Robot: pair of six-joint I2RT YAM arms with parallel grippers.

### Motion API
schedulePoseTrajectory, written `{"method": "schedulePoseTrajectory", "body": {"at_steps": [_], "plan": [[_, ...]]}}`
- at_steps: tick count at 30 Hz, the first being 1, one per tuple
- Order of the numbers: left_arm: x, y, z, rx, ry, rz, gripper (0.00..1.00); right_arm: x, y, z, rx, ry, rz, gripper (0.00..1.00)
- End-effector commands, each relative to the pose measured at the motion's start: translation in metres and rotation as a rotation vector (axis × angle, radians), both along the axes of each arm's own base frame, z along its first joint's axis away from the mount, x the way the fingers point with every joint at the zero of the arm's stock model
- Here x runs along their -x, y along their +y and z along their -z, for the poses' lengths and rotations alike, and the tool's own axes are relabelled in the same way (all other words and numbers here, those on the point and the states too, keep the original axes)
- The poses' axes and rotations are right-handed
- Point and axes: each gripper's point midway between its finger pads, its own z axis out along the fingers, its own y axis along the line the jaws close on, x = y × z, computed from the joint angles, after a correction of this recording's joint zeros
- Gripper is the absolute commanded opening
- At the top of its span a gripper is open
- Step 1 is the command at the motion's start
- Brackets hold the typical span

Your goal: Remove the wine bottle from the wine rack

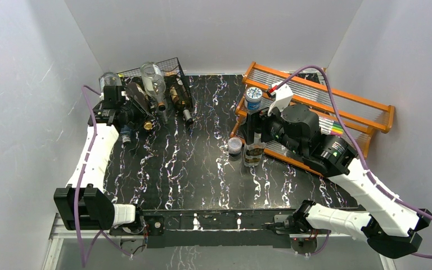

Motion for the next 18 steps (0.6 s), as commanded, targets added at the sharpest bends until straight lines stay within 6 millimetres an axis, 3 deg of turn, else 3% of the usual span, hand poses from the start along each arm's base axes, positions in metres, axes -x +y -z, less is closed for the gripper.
{"method": "schedulePoseTrajectory", "body": {"at_steps": [1,18], "plan": [[-0.027,0.011,-0.144,0.010,-0.469,-0.076,0.00,-0.001,0.002,-0.023,-0.063,-0.050,-0.007,0.98],[-0.018,-0.005,-0.206,0.109,-0.578,-0.032,0.00,-0.003,0.008,-0.017,-0.068,-0.043,-0.019,0.98]]}}
